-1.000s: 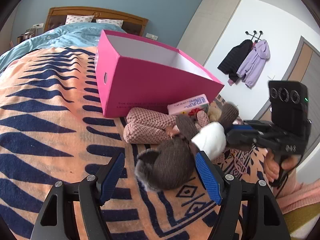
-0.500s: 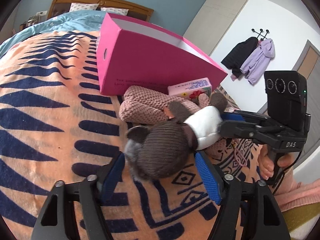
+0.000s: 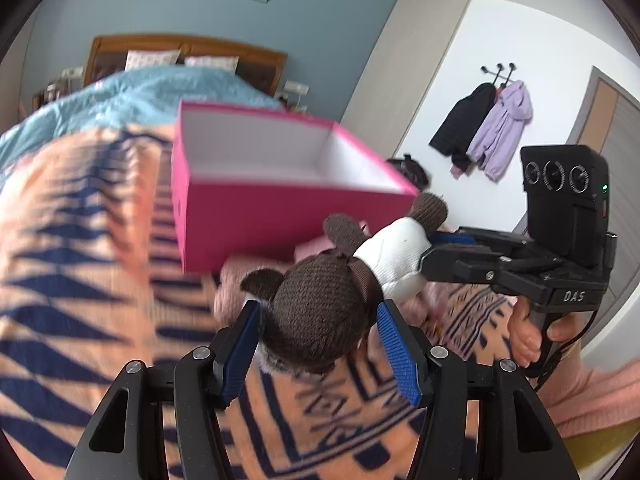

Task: Organize objects
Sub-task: 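Lift the brown knitted plush with the right gripper over the pink box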

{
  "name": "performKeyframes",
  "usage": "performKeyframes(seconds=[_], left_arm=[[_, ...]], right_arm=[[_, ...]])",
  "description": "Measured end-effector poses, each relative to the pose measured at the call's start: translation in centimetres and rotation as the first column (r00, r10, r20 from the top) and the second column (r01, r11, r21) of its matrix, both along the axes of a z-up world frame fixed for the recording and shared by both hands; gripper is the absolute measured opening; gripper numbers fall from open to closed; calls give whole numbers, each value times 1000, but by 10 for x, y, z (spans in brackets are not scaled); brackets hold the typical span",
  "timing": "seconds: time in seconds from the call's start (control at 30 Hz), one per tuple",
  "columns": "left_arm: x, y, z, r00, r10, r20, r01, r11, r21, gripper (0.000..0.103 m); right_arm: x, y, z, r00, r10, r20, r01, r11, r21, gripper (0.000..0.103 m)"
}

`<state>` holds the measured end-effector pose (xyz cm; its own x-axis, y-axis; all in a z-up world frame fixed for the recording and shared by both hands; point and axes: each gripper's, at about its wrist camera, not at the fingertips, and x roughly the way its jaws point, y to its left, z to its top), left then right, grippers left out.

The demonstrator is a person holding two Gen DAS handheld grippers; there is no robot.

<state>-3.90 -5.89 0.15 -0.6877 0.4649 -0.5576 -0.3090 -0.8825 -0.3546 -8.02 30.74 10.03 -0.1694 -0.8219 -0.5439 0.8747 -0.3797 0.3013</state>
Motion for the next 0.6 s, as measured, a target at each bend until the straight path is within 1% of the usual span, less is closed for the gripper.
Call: performKeyframes(seconds=[0.1, 0.17, 0.23, 0.27, 0.33, 0.4, 0.47, 0.53, 0.6], left_arm=[[-11, 1, 25, 998, 2, -61, -3, 1000, -20, 60], [-21, 0, 38, 996, 1, -86, -3, 1000, -22, 60], [-33, 0, 50, 994, -25, -107, 25, 1000, -2, 60], [-40, 3, 56, 993, -28, -117, 26, 1000, -12, 59], [-52, 9, 64, 990, -39, -134, 33, 999, -41, 59], [-69, 10, 66, 991, -24, -130, 16, 998, -62, 58], [-77, 7, 62, 993, 0, -120, -8, 998, -68, 58], [-80, 3, 52, 996, -1, -93, -4, 999, -54, 58], [-76, -1, 39, 998, -7, -70, 4, 999, -45, 60]], right_arm=[[-10, 1, 16, 1000, -4, -23, 3, 999, -34, 37], [-18, 1, 25, 999, -2, -33, 0, 999, -54, 37], [-29, -5, 35, 999, 24, -30, -26, 997, -77, 31], [-33, -6, 37, 999, 34, -27, -36, 996, -82, 27], [-43, -15, 41, 998, 14, -54, -18, 997, -72, 25], [-52, -24, 40, 998, 3, -66, -7, 998, -59, 24], [-68, -27, 34, 1000, -1, -15, 0, 998, -56, 24], [-76, -26, 25, 1000, 3, 17, -2, 998, -58, 24], [-77, -22, 23, 1000, 2, 8, -2, 999, -46, 24]])
